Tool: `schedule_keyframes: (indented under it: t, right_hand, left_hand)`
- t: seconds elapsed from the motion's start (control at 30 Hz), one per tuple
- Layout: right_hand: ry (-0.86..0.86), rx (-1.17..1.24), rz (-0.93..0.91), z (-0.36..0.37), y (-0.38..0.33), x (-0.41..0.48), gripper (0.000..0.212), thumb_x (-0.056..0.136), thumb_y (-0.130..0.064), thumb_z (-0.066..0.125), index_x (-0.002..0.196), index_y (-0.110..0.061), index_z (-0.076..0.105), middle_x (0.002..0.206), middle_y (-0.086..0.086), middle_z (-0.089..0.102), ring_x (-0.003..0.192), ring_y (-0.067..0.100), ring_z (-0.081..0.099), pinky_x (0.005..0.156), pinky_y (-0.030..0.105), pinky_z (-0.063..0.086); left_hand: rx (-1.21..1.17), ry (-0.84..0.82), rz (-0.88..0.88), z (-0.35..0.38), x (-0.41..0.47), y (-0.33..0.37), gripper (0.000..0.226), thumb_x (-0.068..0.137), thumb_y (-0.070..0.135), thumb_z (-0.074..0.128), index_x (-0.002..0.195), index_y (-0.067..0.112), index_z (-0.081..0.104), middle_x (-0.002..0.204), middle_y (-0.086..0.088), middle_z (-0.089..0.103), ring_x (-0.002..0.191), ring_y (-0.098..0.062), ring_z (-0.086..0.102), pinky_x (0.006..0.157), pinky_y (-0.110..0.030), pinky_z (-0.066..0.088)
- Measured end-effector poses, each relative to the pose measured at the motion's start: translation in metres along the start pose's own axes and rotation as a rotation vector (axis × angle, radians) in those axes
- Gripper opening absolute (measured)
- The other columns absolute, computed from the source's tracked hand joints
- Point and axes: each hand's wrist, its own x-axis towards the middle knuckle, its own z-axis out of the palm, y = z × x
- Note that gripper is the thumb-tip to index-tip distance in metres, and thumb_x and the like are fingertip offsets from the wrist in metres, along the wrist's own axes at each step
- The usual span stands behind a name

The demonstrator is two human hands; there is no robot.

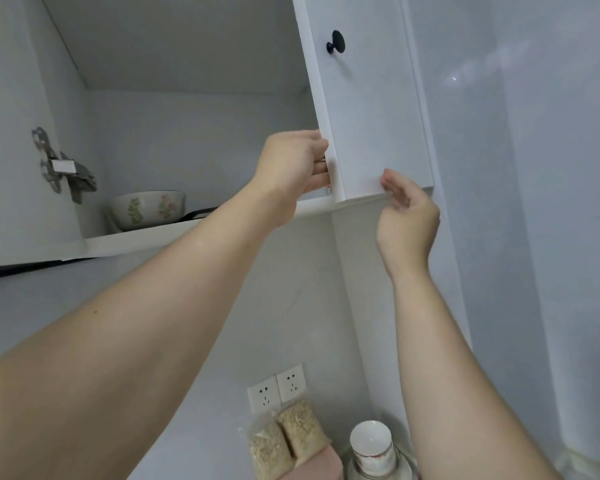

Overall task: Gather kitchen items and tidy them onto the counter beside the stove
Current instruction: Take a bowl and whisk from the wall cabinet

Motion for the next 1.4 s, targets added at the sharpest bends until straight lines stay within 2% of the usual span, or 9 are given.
schedule_keyframes:
  t: [0.17,0.33,0.47,0.53,0.7,0.87,1.03,1.23,1.4]
  right_hand:
    - [-0.023,-0.318,-0.236,-0.004,0.028,-0.007,0.058,0.081,0.010,0.054,0.136,-0.009,0.057,0.144,0.004,0.053,0.136,0.012,0.044,0.110,0.005,0.024]
    - [0.169,-0.335,-0.345,-0.004,0.032,0.010,0.040,0.092,-0.017,0.068,0.129,-0.004,0.062,0.133,0.008,0.063,0.125,0.019,0.057,0.107,0.023,0.040]
    - [0.227,-0.366,-0.408,-0.014,0.036,0.017,0.040,0.096,-0.024,0.063,0.129,-0.002,0.062,0.130,0.010,0.065,0.122,0.022,0.059,0.102,0.009,0.035]
    - [0.252,-0.348,-0.404,-0.017,0.035,0.020,0.040,0.097,-0.024,0.061,0.130,-0.003,0.061,0.129,0.009,0.065,0.120,0.023,0.061,0.102,0.016,0.040]
    - [0.306,-0.241,-0.307,-0.019,0.035,0.027,0.042,0.097,-0.038,0.052,0.124,-0.008,0.063,0.108,0.001,0.069,0.096,0.012,0.059,0.092,0.034,0.048]
    - [0.353,-0.247,-0.341,-0.024,0.031,0.033,0.043,0.099,-0.042,0.044,0.110,-0.006,0.064,0.097,0.006,0.069,0.083,0.009,0.056,0.078,0.025,0.047]
    - [0.465,-0.198,-0.267,-0.031,0.015,0.040,0.024,0.104,-0.030,0.045,0.106,-0.020,0.067,0.082,-0.022,0.064,0.075,-0.004,0.056,0.068,0.004,0.037]
    - [0.649,-0.212,-0.175,-0.057,0.011,0.078,0.040,0.105,-0.035,0.039,0.093,-0.005,0.062,0.074,0.001,0.060,0.067,0.020,0.047,0.062,0.025,0.033]
    - [0.714,-0.043,-0.099,-0.069,0.014,0.114,0.040,0.102,-0.033,0.036,0.088,-0.005,0.061,0.081,0.002,0.061,0.070,0.018,0.048,0.070,0.029,0.043]
  left_hand:
    - [-0.022,-0.026,0.025,0.006,-0.005,0.005,0.028,0.088,-0.006,0.044,0.105,-0.007,0.066,0.111,-0.021,0.072,0.100,-0.036,0.071,0.089,-0.051,0.057]
    - [-0.010,-0.094,0.076,0.021,-0.009,0.015,0.027,0.083,-0.008,0.045,0.104,-0.020,0.059,0.108,-0.025,0.071,0.099,-0.038,0.071,0.085,-0.047,0.059]
    - [-0.025,-0.161,0.138,0.036,-0.009,0.023,0.022,0.078,-0.005,0.047,0.095,-0.005,0.061,0.095,-0.029,0.065,0.084,-0.036,0.069,0.084,-0.045,0.060]
    - [-0.028,-0.173,0.157,0.043,-0.010,0.025,0.026,0.085,-0.007,0.047,0.100,-0.012,0.067,0.102,-0.024,0.073,0.090,-0.035,0.072,0.077,-0.034,0.062]
    - [-0.039,-0.299,0.159,0.051,-0.010,0.026,0.034,0.094,0.005,0.056,0.123,0.014,0.069,0.111,-0.006,0.075,0.104,-0.022,0.071,0.079,-0.024,0.057]
    - [-0.050,-0.323,0.142,0.055,-0.003,0.024,0.041,0.097,0.009,0.056,0.139,0.011,0.055,0.122,-0.001,0.071,0.108,-0.020,0.070,0.093,-0.029,0.055]
    - [-0.059,-0.273,0.155,0.065,-0.003,0.016,0.036,0.097,0.005,0.055,0.133,0.007,0.058,0.118,-0.007,0.072,0.105,-0.024,0.070,0.098,-0.032,0.053]
    - [0.022,-0.252,0.172,0.066,0.004,0.001,0.029,0.098,0.000,0.048,0.118,0.013,0.064,0.107,-0.004,0.072,0.095,-0.018,0.068,0.098,-0.034,0.050]
    - [0.089,-0.217,0.160,0.060,0.010,-0.007,0.034,0.096,-0.002,0.049,0.124,0.010,0.064,0.109,0.000,0.072,0.094,-0.014,0.068,0.097,-0.032,0.051]
